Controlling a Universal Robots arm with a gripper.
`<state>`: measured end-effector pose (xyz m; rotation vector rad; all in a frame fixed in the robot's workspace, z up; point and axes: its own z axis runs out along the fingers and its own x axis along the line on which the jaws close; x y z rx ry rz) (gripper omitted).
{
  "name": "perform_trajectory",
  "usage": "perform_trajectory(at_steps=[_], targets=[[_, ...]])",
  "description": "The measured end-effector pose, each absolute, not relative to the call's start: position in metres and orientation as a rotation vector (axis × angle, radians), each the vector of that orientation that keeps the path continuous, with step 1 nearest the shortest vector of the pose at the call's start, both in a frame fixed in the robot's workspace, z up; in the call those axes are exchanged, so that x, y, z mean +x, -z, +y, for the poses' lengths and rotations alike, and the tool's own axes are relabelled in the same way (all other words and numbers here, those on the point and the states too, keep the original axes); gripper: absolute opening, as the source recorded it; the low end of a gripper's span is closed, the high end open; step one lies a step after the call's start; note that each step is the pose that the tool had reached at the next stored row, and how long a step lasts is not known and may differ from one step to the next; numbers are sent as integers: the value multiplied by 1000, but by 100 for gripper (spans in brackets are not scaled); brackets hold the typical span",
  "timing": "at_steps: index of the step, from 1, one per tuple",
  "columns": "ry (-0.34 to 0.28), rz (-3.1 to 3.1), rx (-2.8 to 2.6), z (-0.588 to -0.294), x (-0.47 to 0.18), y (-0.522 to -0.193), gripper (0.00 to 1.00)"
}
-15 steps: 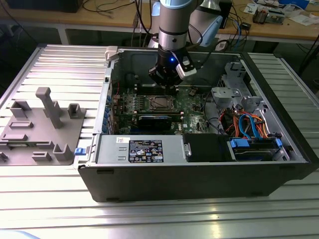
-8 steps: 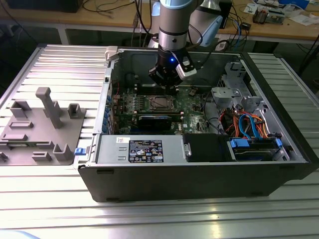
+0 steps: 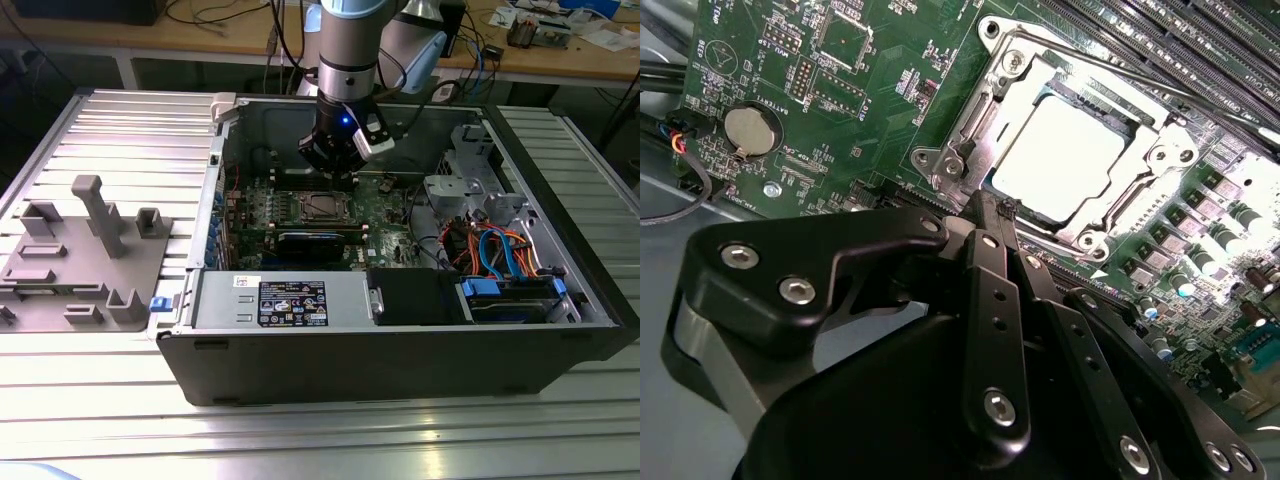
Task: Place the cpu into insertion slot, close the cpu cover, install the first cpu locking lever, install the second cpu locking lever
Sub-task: 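Install the second cpu locking lever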
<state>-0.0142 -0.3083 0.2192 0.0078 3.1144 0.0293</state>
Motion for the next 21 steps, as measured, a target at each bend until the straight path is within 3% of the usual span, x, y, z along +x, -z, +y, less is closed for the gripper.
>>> perform_trajectory(at_steps=[21], targets=[[-29, 3114, 50, -308, -14, -227, 11]])
